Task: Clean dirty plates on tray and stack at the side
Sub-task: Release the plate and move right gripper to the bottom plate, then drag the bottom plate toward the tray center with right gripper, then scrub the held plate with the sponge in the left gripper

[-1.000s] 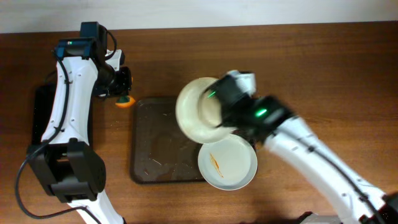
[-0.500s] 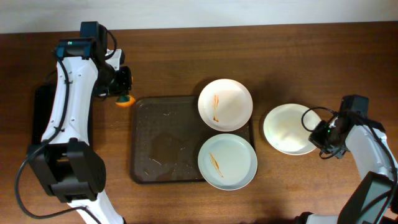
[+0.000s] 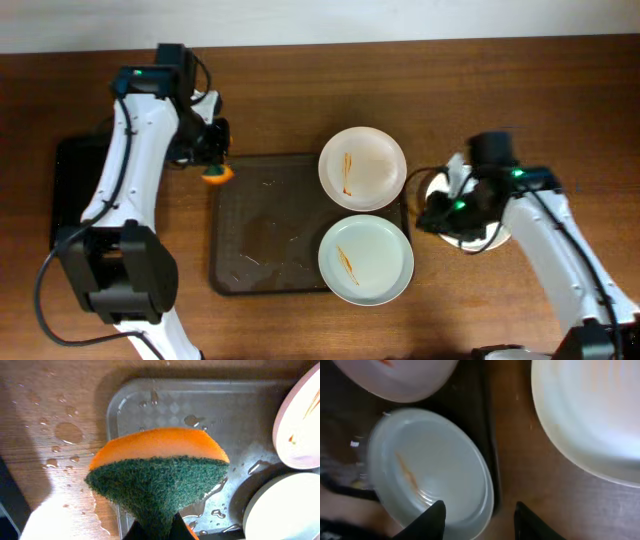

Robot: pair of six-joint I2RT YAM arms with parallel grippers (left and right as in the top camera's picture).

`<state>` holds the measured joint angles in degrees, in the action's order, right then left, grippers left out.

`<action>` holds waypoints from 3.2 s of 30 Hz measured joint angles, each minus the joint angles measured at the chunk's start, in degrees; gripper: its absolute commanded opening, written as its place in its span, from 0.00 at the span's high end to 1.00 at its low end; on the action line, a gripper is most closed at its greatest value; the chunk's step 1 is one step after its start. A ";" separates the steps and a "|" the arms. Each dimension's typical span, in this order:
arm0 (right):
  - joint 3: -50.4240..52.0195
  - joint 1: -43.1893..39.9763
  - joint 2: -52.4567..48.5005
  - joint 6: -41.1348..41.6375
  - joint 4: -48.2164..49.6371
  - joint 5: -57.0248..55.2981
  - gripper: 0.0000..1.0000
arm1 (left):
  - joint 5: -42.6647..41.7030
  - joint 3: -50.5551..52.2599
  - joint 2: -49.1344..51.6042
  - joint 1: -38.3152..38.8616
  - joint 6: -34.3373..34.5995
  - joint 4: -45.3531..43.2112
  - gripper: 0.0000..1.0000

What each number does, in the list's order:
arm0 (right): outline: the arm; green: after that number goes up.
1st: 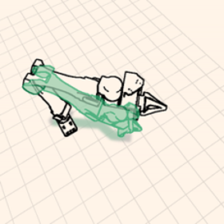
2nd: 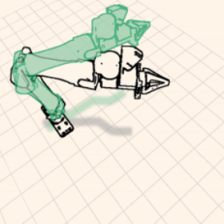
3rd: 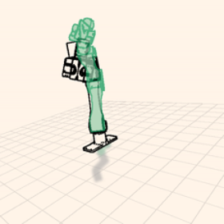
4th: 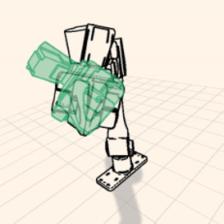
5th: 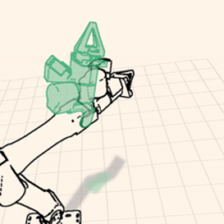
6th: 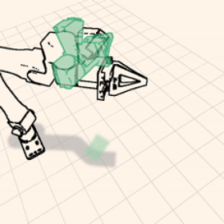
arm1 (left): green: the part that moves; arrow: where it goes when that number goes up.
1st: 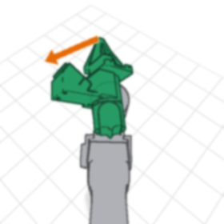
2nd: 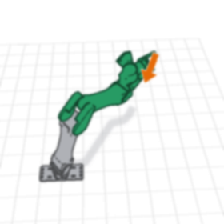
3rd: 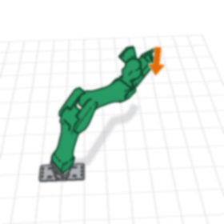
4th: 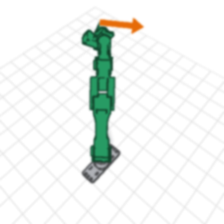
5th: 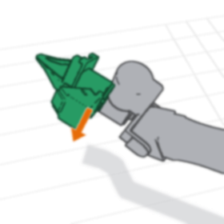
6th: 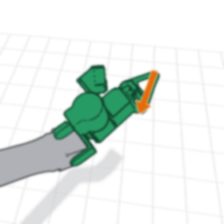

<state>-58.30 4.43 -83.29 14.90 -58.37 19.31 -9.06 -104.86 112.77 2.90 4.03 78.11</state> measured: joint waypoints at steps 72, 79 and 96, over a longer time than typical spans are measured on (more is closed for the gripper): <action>-16.55 37.20 -31.43 34.91 25.05 -13.62 0.96 | -0.37 10.75 0.02 0.48 0.04 -8.11 1.00; -16.57 36.59 -31.52 35.65 25.03 -13.18 0.96 | -1.11 33.46 -1.07 7.30 1.60 -30.08 1.00; -16.59 36.61 -31.63 35.41 25.70 -12.66 0.96 | 15.37 38.18 -4.57 7.32 9.20 -34.23 1.00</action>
<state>-74.89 41.04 -114.91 50.30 -32.67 6.66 6.31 -66.67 108.20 10.22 13.23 43.88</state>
